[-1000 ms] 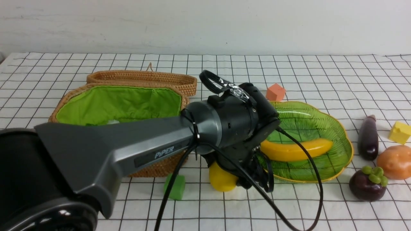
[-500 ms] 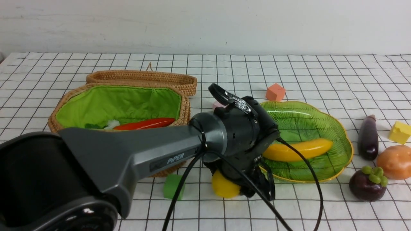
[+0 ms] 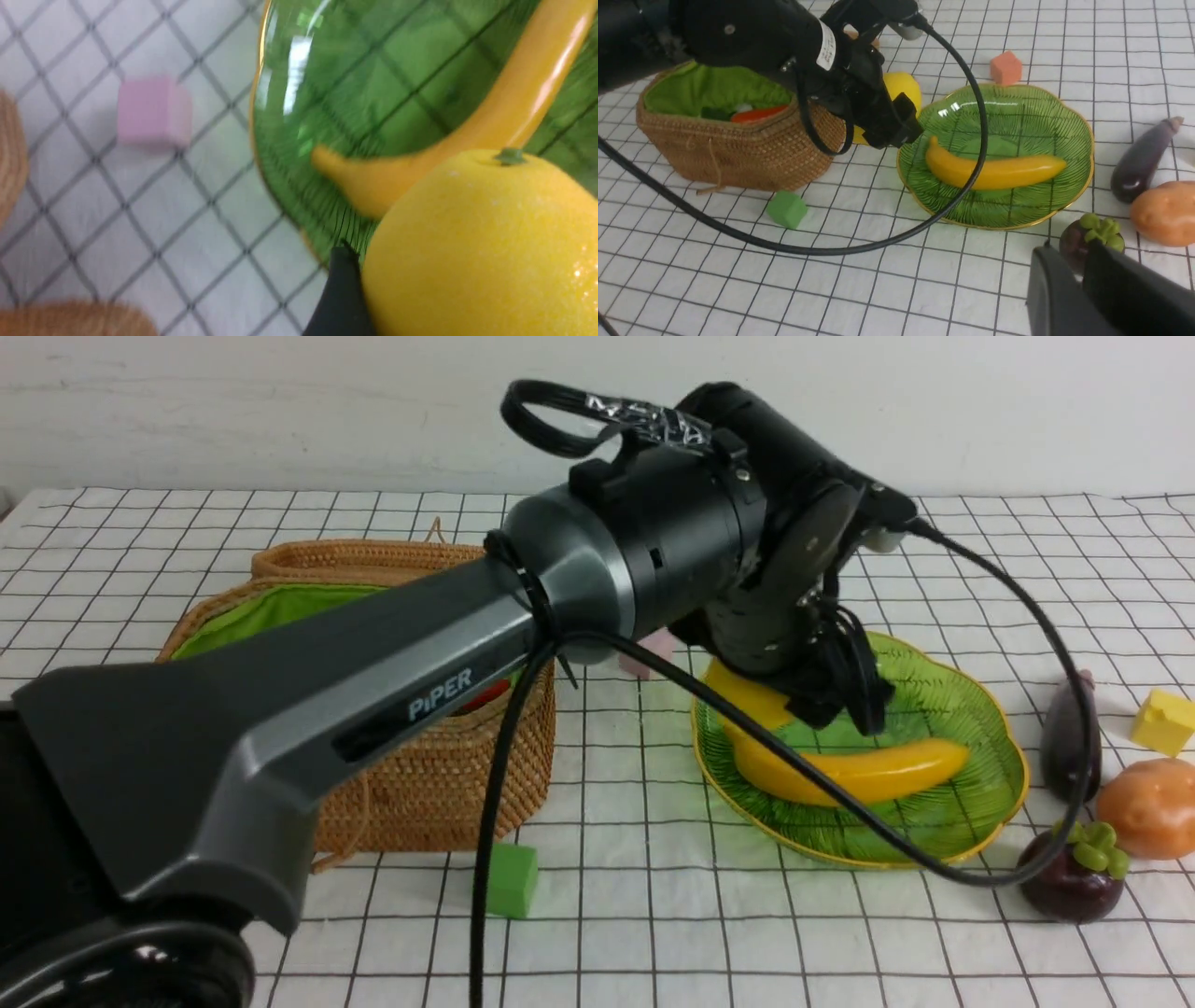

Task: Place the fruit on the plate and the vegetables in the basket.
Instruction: Grab a lemon with your left arm and place it on the plate on the right, then use the right arm to grab a mangosteen and put it into the right plate

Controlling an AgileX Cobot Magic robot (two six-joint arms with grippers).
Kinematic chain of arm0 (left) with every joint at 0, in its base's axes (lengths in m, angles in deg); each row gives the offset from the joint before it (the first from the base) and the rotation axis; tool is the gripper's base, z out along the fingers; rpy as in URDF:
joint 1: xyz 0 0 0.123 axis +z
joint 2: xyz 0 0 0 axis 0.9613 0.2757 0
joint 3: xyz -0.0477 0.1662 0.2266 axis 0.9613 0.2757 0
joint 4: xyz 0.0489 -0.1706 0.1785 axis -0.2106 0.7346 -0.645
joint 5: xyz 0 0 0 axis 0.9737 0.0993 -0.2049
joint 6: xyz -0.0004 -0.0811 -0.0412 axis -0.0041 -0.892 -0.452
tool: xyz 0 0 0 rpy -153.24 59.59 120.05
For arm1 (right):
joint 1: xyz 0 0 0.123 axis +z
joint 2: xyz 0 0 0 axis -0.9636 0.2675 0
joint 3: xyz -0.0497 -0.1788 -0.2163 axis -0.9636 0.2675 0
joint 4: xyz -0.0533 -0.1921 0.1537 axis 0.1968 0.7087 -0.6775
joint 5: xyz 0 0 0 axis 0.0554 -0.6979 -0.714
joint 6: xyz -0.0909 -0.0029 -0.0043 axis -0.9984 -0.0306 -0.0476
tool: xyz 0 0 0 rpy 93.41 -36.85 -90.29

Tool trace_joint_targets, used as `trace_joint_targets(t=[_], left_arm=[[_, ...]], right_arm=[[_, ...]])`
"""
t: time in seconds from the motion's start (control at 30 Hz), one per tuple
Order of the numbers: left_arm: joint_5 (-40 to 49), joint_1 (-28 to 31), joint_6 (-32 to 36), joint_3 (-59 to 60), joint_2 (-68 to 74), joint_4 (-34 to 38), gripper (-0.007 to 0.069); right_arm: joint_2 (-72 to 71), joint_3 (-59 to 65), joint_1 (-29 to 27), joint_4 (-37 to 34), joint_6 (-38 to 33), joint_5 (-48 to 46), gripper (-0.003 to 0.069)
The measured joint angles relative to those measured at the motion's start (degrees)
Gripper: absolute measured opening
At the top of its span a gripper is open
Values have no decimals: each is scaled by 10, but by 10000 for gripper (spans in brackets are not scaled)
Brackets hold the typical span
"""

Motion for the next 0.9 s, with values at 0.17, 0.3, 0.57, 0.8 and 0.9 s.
trace_joint_targets(t=[0.17, 0.3, 0.57, 0.8, 0.9], left_arm=[[-181, 0, 28, 0, 58, -6, 557], [-255, 0, 28, 0, 98, -38, 567], [-275, 0, 28, 3, 113, -62, 670], [-177, 0, 28, 3, 52, 0, 621], [-82, 0, 28, 3, -7, 54, 519]], right_arm=[[0, 0, 0, -14, 1, 0, 130], [0, 0, 0, -18, 1, -15, 130], [0, 0, 0, -18, 1, -37, 129], [6, 0, 0, -19, 9, -38, 128], [32, 0, 0, -17, 15, -47, 128]])
